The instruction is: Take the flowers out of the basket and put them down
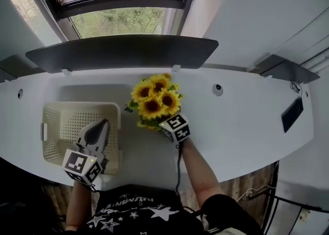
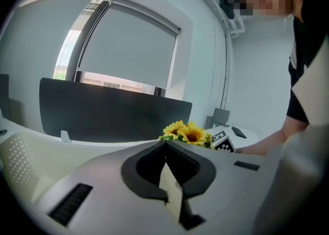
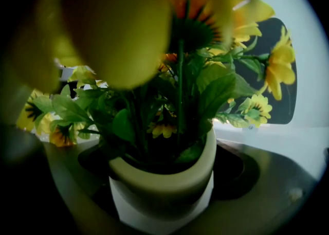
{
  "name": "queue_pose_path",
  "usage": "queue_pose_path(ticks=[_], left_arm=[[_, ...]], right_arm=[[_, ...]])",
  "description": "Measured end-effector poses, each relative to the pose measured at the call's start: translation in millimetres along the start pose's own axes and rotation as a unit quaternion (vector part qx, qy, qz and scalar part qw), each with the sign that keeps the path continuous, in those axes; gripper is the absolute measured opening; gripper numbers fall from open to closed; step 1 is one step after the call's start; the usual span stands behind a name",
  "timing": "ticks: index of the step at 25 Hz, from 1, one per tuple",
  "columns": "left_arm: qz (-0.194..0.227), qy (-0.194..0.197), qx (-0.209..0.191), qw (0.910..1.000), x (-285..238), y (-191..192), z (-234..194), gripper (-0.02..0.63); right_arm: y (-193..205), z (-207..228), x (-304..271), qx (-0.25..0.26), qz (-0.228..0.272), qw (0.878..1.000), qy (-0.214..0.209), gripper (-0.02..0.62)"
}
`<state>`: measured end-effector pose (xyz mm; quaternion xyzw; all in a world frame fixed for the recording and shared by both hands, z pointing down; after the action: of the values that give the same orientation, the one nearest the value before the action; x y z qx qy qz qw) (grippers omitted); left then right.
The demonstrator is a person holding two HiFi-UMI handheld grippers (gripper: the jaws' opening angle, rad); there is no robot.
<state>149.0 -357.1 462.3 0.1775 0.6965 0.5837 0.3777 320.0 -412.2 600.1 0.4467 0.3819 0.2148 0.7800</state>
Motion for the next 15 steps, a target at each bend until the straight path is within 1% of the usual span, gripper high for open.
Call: queue_pose_path(ticks=[9, 12, 15], left_arm=[[-0.007, -0.004, 0.003, 1.0, -0.6, 1.6, -0.6, 0.009], [-0.007, -0.005, 0.002, 1.0, -0.5, 7.2, -0.2, 0.009], [-0.01, -0.007, 0.002, 0.9999, -0.8, 5.4, 2.6, 0.009]], right_arm=[[3.6, 7.4, -9.3, -0.011, -0.005, 1.0, 0.01, 0.546], [2.1, 10.3, -14.3, 0.009, -0.006, 1.0, 0.023, 0.546], [1.8, 6.8, -17.1, 0.029, -0.013, 0.999, 0.026, 0.545]])
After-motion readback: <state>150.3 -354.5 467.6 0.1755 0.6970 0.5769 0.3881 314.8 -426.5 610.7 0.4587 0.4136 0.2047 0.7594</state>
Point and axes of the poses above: the fingertips, and each gripper's own axes: x backward along the fingers, z to its right, y out of its underside, the point moved 2 cm from there along x, backward along the fingers, and after that the axes turned 10 degrees about -x, right-handed, at the moved point
